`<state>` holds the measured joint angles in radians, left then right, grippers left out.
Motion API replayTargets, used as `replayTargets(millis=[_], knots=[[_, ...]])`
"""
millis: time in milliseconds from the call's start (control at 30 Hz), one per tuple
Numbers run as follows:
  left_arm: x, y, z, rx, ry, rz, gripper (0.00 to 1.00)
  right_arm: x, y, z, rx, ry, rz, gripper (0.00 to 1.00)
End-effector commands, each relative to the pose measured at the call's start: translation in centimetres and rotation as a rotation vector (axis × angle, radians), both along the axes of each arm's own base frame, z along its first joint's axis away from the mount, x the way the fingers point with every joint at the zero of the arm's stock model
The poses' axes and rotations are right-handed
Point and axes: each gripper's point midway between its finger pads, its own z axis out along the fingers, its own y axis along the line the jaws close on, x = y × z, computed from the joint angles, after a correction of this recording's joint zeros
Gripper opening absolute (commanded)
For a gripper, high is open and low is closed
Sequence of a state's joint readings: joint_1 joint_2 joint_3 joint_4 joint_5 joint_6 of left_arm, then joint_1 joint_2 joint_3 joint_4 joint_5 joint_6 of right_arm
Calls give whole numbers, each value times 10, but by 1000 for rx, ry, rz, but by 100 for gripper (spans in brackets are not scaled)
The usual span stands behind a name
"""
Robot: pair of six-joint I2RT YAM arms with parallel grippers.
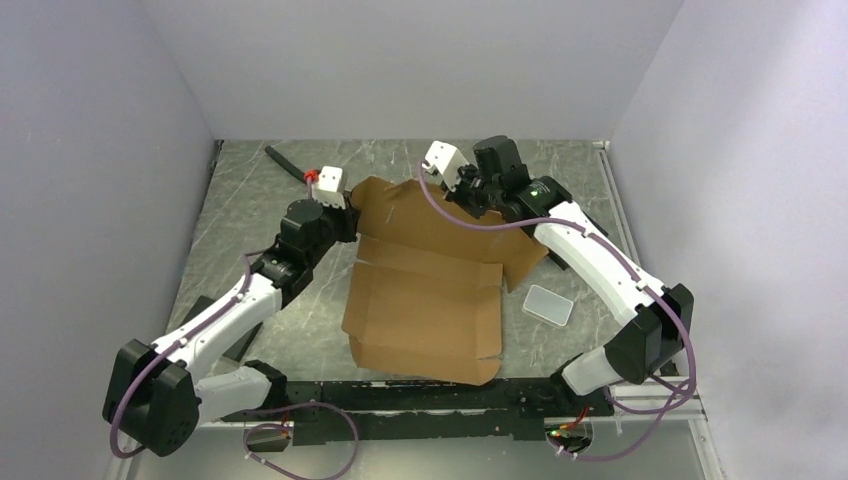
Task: Fold the paper box
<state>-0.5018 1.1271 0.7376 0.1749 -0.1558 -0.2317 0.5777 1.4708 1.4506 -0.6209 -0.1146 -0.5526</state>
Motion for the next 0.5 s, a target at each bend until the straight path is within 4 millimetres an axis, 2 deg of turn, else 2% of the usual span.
replayTargets(millis=[0,67,133,200,267,400,433,467], knots=[[-16,-24,-1,-47,93,-181,12,-10,0,10,39,0,41,0],[-16,-24,-8,-45,126,-192,9,-14,1,10,43,2,68,0],[-16,-22,-12,-50,147,-190,14,-14,-2,6,19,-2,69,0],[-17,-21,-9,-63,150,-186,31,-11,-6,2,-5,-11,58,0],[-21,-23,-2,-77,140,-216,44,-5,-14,-1,-47,-36,22,0],[-34,-27,19,-100,121,-269,93,3,-23,-2,-85,-69,-25,0],[-38,-28,25,-102,111,-290,98,4,-24,-2,-88,-71,-29,0],[-40,-29,32,-104,98,-305,99,4,-24,-2,-87,-71,-32,0]])
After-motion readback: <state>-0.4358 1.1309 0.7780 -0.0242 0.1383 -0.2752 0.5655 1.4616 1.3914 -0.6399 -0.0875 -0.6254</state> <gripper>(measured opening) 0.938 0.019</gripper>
